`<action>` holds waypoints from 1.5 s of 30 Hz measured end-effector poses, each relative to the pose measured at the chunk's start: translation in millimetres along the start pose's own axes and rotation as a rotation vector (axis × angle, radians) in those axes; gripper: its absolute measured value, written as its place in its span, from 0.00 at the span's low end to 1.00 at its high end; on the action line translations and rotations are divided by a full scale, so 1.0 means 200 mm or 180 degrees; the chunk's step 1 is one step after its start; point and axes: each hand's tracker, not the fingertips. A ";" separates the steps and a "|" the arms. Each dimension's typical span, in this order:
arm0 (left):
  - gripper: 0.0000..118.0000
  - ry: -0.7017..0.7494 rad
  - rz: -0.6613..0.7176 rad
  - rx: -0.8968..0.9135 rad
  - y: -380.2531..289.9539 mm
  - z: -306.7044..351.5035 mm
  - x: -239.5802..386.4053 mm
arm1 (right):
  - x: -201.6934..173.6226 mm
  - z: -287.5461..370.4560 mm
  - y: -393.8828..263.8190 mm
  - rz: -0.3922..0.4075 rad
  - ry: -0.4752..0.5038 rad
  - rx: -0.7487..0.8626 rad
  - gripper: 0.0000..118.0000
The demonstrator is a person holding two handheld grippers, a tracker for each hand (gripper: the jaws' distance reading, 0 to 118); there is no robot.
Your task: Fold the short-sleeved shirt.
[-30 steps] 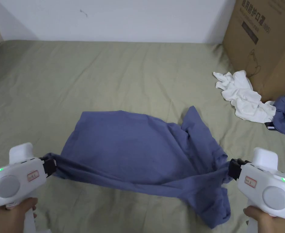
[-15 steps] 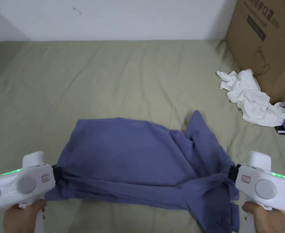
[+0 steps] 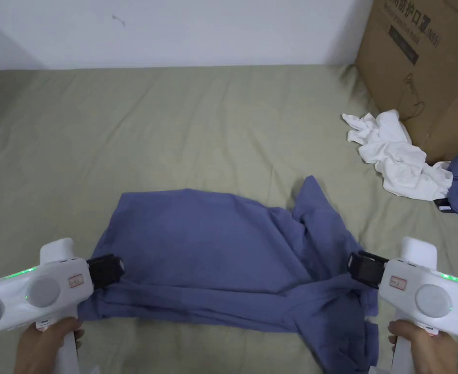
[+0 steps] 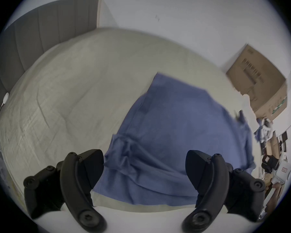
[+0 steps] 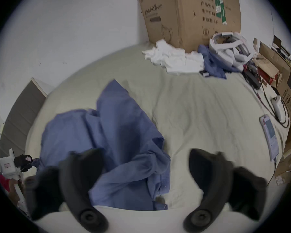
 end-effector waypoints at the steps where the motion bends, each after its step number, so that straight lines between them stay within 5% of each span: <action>1: 0.94 -0.0059 0.0016 0.0122 0.00 0.07 0.01 | -0.01 0.07 0.01 0.0022 0.0050 0.0145 0.96; 13: 1.00 -0.0340 -0.0103 0.0738 -0.20 0.74 0.10 | -0.15 0.84 -0.12 0.0466 0.0151 0.1092 0.95; 18: 0.96 -0.0064 -0.0293 0.1071 -0.36 0.84 0.06 | -0.14 0.94 -0.23 0.0643 -0.0042 0.1236 0.66; 19: 0.90 -0.0057 -0.0290 0.1120 -0.39 0.86 0.05 | -0.14 0.95 -0.24 0.0636 -0.0019 0.1229 0.61; 20: 0.75 -0.0079 -0.0312 0.1150 -0.42 0.87 0.04 | -0.13 0.95 -0.26 0.0624 0.0016 0.1245 0.43; 22: 0.24 -0.0095 -0.0327 0.1121 -0.45 0.87 0.03 | -0.12 0.95 -0.28 0.0599 0.0026 0.1263 0.06; 23: 0.03 -0.0110 -0.0351 0.0999 -0.45 0.85 0.02 | -0.13 0.94 -0.30 0.0614 -0.0030 0.1282 0.06; 34: 0.03 0.0116 -0.0423 0.0587 -0.36 0.63 -0.04 | -0.13 0.89 -0.25 0.0566 0.0056 0.1225 0.04; 39: 0.56 0.0253 -0.0421 -0.0098 -0.21 0.33 -0.09 | -0.14 0.81 -0.24 0.0533 0.0049 0.1127 0.04; 40: 0.77 0.0298 -0.0434 -0.0183 -0.20 0.27 -0.10 | -0.14 0.79 -0.24 0.0535 0.0041 0.1099 0.04; 45: 0.81 0.0475 -0.0208 -0.0490 -0.16 0.05 -0.16 | -0.13 0.71 -0.24 0.0503 0.0014 0.0947 0.04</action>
